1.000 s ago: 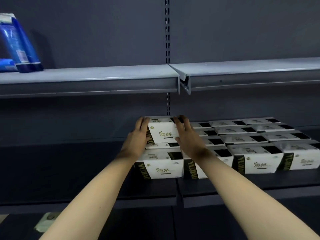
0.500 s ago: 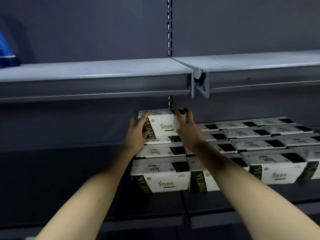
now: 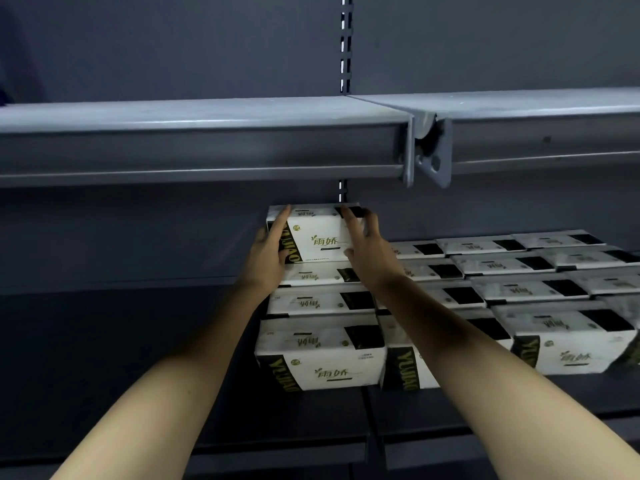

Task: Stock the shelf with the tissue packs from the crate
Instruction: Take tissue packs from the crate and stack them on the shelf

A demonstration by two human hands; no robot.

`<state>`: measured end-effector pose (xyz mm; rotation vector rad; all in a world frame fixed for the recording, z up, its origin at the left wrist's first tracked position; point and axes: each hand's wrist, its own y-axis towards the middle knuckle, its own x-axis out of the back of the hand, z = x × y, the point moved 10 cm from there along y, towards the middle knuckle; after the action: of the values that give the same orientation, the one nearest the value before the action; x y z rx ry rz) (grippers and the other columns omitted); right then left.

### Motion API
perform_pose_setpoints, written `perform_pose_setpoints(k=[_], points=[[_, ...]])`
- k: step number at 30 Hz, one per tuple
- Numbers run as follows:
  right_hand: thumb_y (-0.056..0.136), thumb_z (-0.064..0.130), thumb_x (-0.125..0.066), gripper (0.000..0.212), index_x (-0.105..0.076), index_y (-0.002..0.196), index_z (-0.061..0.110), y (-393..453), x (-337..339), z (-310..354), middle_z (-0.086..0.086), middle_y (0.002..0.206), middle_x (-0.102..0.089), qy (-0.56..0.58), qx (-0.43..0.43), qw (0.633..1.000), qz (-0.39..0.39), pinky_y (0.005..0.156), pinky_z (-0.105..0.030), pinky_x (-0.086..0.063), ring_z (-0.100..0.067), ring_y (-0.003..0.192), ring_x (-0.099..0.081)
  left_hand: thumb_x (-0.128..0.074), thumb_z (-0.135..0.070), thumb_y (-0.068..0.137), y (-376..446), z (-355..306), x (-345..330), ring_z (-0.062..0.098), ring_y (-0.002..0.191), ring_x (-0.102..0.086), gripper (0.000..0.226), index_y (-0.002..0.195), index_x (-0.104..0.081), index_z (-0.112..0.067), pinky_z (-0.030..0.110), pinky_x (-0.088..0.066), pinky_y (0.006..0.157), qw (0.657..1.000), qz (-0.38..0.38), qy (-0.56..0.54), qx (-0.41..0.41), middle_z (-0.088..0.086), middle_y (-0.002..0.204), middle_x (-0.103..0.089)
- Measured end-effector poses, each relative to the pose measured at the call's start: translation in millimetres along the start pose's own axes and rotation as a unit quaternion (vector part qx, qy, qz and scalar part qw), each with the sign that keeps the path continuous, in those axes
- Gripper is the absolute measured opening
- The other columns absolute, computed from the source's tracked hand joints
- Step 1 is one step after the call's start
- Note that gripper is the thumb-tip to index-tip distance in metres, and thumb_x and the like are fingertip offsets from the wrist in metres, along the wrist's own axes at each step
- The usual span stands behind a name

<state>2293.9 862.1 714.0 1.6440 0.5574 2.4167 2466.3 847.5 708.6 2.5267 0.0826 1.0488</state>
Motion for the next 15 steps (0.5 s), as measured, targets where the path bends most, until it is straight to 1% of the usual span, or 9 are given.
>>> perform_pose_setpoints(k=[4, 7, 8, 9, 12, 15], points=[[0.095, 0.011, -0.050, 0.078, 0.003, 0.151, 0.027, 5.9, -4.6, 0.0, -0.018, 0.153, -0.001, -0.016, 0.000, 1.000, -0.006, 0.080, -0.035, -0.055, -0.028, 0.100, -0.061, -0.047, 0.004, 0.094, 7.2, 3.7, -2.3, 0.014, 0.090, -0.052, 0.079, 0.148, -0.012, -0.044, 0.028, -0.042, 0.077, 1.000, 0.007, 0.005, 0.011, 0.011, 0.121, -0.048], [0.096, 0.012, -0.049, 0.078, 0.005, 0.150, 0.028, 8.2, -8.0, -1.9, -0.019, 0.153, -0.002, -0.021, 0.002, 1.000, -0.005, 0.081, -0.036, -0.055, -0.028, 0.101, -0.060, -0.048, 0.002, 0.094, 8.9, 4.0, -2.9, 0.009, 0.073, -0.049, 0.078, 0.148, -0.013, -0.043, 0.028, -0.041, 0.071, 1.000, 0.010, 0.014, 0.005, 0.009, 0.111, -0.049], [0.096, 0.011, -0.049, 0.079, 0.005, 0.150, 0.029, 8.7, -8.9, -2.7, -0.019, 0.153, -0.002, -0.019, 0.000, 1.000, -0.003, 0.082, -0.036, -0.055, -0.028, 0.102, -0.060, -0.048, 0.002, 0.094, 9.2, 4.5, -3.0, 0.008, 0.070, -0.048, 0.078, 0.148, -0.014, -0.042, 0.027, -0.041, 0.071, 1.000, 0.012, 0.015, 0.006, 0.009, 0.109, -0.049], [0.096, 0.011, -0.050, 0.080, 0.005, 0.150, 0.030, 9.2, -9.2, -3.2, -0.019, 0.153, -0.002, -0.016, -0.001, 1.000, -0.003, 0.083, -0.036, -0.055, -0.029, 0.103, -0.059, -0.048, 0.003, 0.094, 9.5, 4.6, -2.8, 0.008, 0.071, -0.048, 0.078, 0.148, -0.014, -0.042, 0.027, -0.041, 0.071, 1.000, 0.012, 0.016, 0.007, 0.009, 0.108, -0.049], [0.095, 0.008, -0.051, 0.080, 0.003, 0.150, 0.030, 8.6, -7.1, -2.1, -0.020, 0.152, -0.007, -0.009, -0.010, 1.000, -0.001, 0.084, -0.036, -0.054, -0.029, 0.105, -0.058, -0.048, 0.005, 0.093, 9.2, 3.1, -2.8, 0.013, 0.079, -0.050, 0.079, 0.148, -0.015, -0.040, 0.028, -0.040, 0.073, 1.000, 0.015, 0.010, 0.008, 0.010, 0.111, -0.050], [0.092, 0.000, -0.051, 0.085, 0.003, 0.150, 0.030, 5.6, -4.2, -0.7, -0.019, 0.150, -0.011, -0.016, -0.016, 1.000, 0.000, 0.085, -0.034, -0.053, -0.029, 0.106, -0.057, -0.047, 0.007, 0.092, 7.1, 2.4, -4.6, 0.013, 0.085, -0.051, 0.081, 0.148, -0.015, -0.041, 0.026, -0.039, 0.074, 1.000, 0.021, -0.015, 0.013, 0.011, 0.116, -0.050]])
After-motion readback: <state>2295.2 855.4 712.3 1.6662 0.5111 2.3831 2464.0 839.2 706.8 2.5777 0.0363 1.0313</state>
